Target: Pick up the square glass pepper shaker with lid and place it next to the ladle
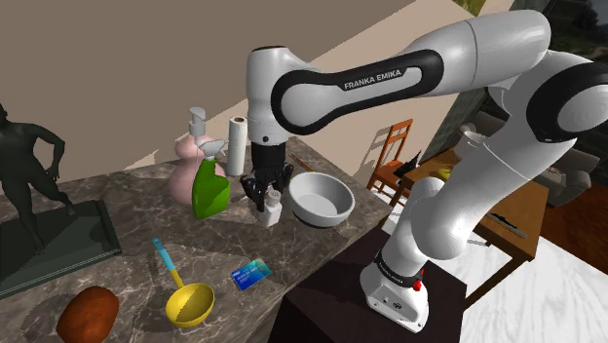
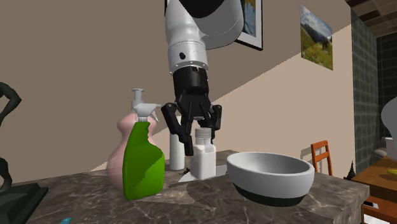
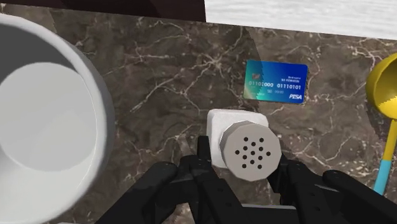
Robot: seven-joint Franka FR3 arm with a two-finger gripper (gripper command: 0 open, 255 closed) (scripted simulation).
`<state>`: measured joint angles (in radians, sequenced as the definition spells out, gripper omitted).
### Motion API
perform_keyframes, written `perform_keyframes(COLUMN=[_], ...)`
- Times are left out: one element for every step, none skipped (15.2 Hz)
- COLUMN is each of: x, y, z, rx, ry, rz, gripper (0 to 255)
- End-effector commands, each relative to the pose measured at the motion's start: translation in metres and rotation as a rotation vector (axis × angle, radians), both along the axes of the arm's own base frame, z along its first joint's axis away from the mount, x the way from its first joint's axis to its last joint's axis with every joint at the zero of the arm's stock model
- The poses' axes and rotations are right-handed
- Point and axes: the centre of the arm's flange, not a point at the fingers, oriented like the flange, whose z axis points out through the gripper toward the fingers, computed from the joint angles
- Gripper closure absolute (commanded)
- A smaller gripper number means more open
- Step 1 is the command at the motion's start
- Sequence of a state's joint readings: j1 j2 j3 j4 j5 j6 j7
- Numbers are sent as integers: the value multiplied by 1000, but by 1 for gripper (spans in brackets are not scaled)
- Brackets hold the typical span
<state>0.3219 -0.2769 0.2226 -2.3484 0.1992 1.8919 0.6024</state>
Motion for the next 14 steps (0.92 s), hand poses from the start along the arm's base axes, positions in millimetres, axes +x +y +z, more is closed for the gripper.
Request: perform_keyframes(x=[0,0,0,0,0,0,0,0,0,0,0,0,0,0], y=[1,1,1,1,1,1,1,1,1,1,1,1,1,1], z=[-10,-16,-21,-26,-31,-37,-42,-47,-53,-58,-63,-68,-74,-79], rx=[0,0,0,0,0,0,0,0,0,0,0,0,0,0], ry=[-1,-1,-1,-1,-1,-1,-1,-1,-1,-1,-1,-1,-1,-1], rz=[0,0,0,0,0,0,0,0,0,0,0,0,0,0], gripper=[255,255,255,255,255,255,255,255,255,255,255,255,255,255])
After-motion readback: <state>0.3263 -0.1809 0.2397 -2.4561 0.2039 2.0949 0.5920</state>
